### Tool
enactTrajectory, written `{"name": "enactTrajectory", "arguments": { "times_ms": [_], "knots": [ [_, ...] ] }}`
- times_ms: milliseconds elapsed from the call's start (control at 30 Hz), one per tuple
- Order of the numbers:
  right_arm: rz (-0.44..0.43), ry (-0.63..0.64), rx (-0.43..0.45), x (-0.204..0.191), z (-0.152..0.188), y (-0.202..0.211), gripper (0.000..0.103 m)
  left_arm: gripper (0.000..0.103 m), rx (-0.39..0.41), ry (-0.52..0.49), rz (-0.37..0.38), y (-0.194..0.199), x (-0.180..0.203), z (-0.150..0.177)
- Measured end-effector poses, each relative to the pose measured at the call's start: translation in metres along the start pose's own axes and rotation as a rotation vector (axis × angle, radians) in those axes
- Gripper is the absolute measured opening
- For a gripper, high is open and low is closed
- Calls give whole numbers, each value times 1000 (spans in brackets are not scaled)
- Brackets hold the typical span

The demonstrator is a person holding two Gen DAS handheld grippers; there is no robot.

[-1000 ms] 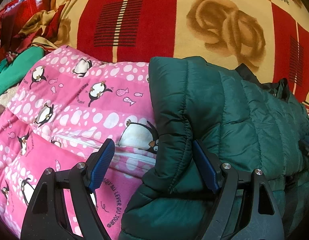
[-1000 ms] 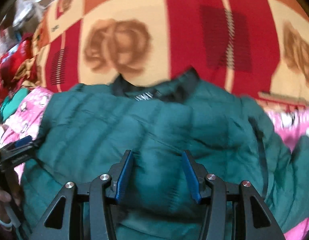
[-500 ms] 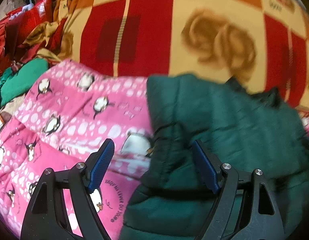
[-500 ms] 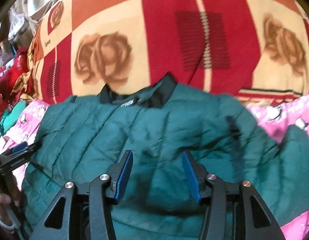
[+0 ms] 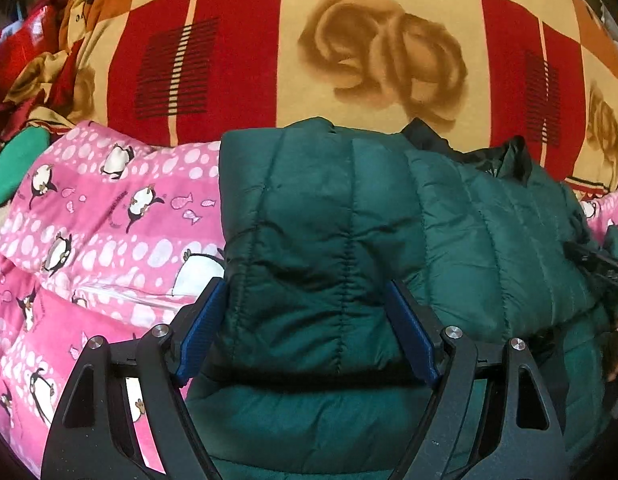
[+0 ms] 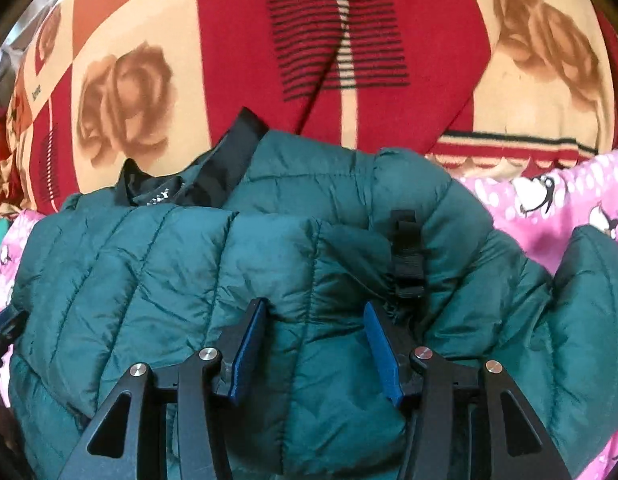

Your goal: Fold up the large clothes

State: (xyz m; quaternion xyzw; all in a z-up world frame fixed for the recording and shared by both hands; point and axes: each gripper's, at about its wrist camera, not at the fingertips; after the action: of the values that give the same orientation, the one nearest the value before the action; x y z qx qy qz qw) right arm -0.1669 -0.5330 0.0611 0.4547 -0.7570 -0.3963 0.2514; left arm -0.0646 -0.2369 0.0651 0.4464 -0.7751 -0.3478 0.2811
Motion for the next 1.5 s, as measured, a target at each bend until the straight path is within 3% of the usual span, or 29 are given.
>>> {"name": "enactTrajectory", "arguments": {
  "times_ms": [233, 400, 500, 567, 667, 767, 900, 1100, 1500],
  "knots": [
    [-39, -2, 57, 13, 17, 50, 49, 81, 20, 53, 34, 14, 4, -7],
    [-10, 51, -7, 1, 34, 23, 49, 82, 27, 62, 28, 5, 8, -5],
    [6, 31, 7, 2, 34, 23, 49, 82, 63, 37, 0, 8, 11, 0],
    [28, 18, 34, 4, 33, 35, 49, 82, 104, 45, 22, 18, 11, -1],
    [38, -17, 90, 15, 34, 59, 72, 83, 190, 30, 67, 43, 15, -6],
    [54, -54, 146, 30, 34, 82, 76, 84, 252, -18, 87, 61, 25, -5],
    [111, -91, 151, 54, 36, 99, 76, 84, 193, -53, 110, 47, 34, -2],
    [238, -140, 135, 102, 46, 110, 76, 84, 50, -24, 103, 9, 29, 5],
    [368, -280, 118, 176, 62, 126, 76, 84, 40, -30, 100, 3, 28, 11]
  ]
}}
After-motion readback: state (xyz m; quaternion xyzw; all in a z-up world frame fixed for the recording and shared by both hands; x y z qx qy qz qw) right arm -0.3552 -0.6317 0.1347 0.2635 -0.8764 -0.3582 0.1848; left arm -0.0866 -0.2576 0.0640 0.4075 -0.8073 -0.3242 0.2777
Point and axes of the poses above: each gripper's, at about its wrist camera, not at the fingertips, and y roughly against the way its jaws point, x to its right, z to its underside, and after that the axes turned 7 degrees about z, right-handed
